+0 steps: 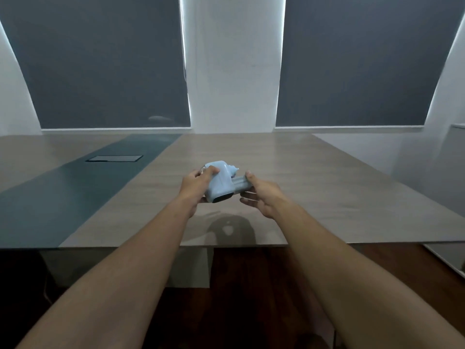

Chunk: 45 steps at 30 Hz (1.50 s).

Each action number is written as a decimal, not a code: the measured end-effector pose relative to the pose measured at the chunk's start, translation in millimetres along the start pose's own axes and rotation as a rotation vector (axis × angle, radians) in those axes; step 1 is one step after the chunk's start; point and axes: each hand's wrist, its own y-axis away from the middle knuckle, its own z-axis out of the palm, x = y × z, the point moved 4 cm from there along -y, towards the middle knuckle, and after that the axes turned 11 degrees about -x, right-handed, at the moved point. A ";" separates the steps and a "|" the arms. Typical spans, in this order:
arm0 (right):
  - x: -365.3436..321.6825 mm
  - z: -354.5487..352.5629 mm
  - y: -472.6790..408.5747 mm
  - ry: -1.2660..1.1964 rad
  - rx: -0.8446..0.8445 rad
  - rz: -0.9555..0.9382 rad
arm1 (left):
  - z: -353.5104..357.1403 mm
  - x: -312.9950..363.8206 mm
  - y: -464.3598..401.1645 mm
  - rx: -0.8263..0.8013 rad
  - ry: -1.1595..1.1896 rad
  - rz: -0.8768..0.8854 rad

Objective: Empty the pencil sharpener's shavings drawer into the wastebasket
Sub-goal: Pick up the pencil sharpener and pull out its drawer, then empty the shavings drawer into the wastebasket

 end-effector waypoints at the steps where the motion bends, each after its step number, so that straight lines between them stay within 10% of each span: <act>1: -1.0 -7.4 -0.9 -0.025 0.026 -0.013 | 1.0 -0.2 0.4 -0.002 -0.007 0.000; 23: -10.7 -122.4 37.6 -0.112 0.181 -0.205 | 48.0 -34.7 2.8 0.043 -0.570 0.022; 29: -35.9 -155.0 85.1 -0.075 0.173 -0.228 | 91.8 21.8 20.8 0.149 -0.719 0.328; 45: -22.8 -335.2 303.2 0.032 0.443 -0.099 | 371.7 -20.0 125.7 -0.728 -0.455 0.289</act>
